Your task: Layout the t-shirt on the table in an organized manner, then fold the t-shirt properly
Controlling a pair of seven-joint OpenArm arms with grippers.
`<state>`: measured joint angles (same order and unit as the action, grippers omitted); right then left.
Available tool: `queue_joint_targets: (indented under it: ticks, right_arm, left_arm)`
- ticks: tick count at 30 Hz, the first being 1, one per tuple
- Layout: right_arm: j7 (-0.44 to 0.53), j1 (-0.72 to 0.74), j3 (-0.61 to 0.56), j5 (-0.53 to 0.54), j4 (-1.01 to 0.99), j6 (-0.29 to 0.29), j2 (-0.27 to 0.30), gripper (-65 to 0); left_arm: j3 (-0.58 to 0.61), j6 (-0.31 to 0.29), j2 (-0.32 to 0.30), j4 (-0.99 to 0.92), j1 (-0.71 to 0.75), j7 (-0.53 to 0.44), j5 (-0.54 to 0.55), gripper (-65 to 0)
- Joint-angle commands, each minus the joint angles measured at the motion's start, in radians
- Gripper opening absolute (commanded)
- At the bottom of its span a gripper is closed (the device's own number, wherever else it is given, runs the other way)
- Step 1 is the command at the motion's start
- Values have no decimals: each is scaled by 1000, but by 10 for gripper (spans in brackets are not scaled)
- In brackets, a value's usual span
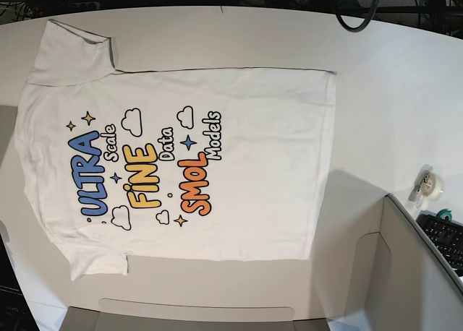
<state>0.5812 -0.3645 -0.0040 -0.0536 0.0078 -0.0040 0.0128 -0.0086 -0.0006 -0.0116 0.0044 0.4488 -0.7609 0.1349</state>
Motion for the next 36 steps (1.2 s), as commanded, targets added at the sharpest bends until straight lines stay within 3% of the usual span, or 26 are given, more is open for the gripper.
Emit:
queue_joint_targets:
  ticks: [1, 17, 20, 22, 28, 32, 36]
  right_arm:
    - [13, -17, 0, -2, -6, 8, 0, -648]
    - [10, 3, -1, -2, -7, 8, 0, -648]
    - [-68, 40, -1, -33, -8, 8, 2, -648]
    - [-129, 71, -1, -50, -8, 8, -1, -648]
    - [-335, 215, 0, -91, -8, 2, 2, -648]
    - [-476, 319, 0, -91, -8, 2, 5, -648]
    - [-554, 381, 0, -91, -8, 2, 5, -648]
  left_arm:
    - [0, 0, 2, -4, 18, -15, -1, -650]
    - [0, 0, 2, -4, 15, -15, -1, -650]
    - [3, 0, 2, -4, -9, -4, -2, -650]
    - [5, 0, 2, -4, -46, 53, -5, -650]
    - [0, 0, -1, -4, -207, 404, -1, -650]
    - [0, 0, -6, -4, -275, 469, -1, -650]
    - [6, 0, -8, -4, -339, 556, -5, -650]
